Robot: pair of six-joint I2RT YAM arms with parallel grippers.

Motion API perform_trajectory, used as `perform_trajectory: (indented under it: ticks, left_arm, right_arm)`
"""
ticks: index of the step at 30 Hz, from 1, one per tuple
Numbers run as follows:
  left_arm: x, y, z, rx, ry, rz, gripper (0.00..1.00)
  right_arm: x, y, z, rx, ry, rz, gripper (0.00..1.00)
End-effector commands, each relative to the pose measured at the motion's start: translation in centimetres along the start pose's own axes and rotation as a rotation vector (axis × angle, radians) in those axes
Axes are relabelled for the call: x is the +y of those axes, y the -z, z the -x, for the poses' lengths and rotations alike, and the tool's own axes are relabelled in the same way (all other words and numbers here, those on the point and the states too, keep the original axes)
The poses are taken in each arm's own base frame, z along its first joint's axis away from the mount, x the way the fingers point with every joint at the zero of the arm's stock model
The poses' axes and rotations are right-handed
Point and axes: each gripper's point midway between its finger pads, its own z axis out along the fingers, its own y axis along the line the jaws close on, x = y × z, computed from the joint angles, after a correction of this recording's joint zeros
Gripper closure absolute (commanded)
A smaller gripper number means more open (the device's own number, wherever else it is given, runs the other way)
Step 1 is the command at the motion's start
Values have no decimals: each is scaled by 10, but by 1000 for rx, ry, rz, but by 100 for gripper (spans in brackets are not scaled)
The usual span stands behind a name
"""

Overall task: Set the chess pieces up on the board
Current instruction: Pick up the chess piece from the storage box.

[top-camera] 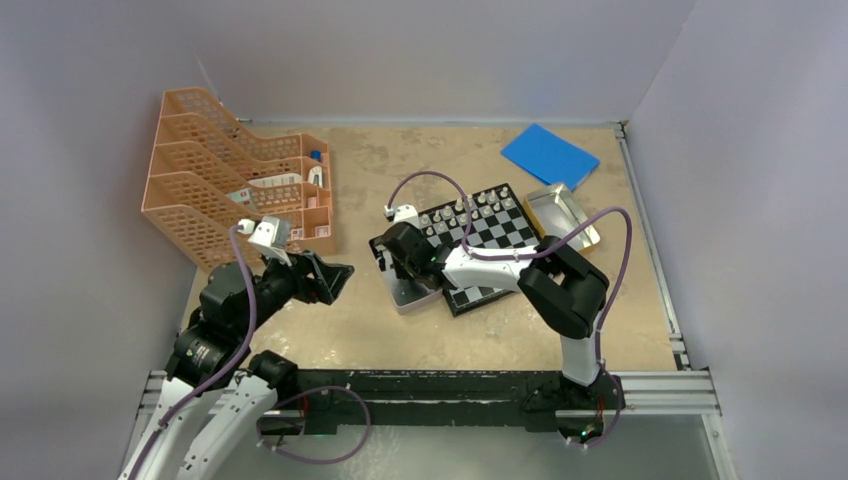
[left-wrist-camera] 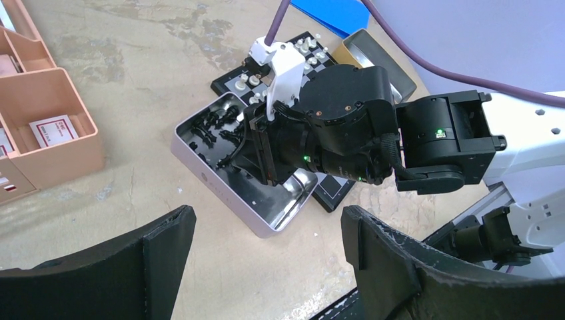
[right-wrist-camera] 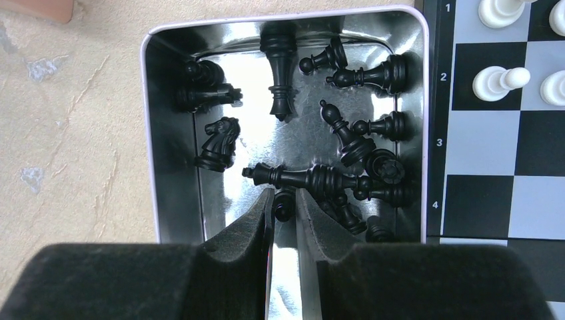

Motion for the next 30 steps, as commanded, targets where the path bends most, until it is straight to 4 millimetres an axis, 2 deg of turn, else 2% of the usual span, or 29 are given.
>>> perform_trajectory:
  ticks: [1,12,17,24,30]
  left_arm:
    - [0,0,7,-27,16,7,19]
    - [0,-1,6,-23,17,10,19]
    - [1,-3,5,-15,19,14,19]
    - [3,-6,2,2,18,19,19]
    - [5,-8,0,14,23,31,19]
  right_arm:
    - [5,4,12,-30,-1,-2,80]
    - [9,6,13,-36,8,14,83]
    - [15,7,12,-28,17,31,89]
    - [20,28,26,-58,8,74,92]
    - [23,60,46,-101,-8,127,94]
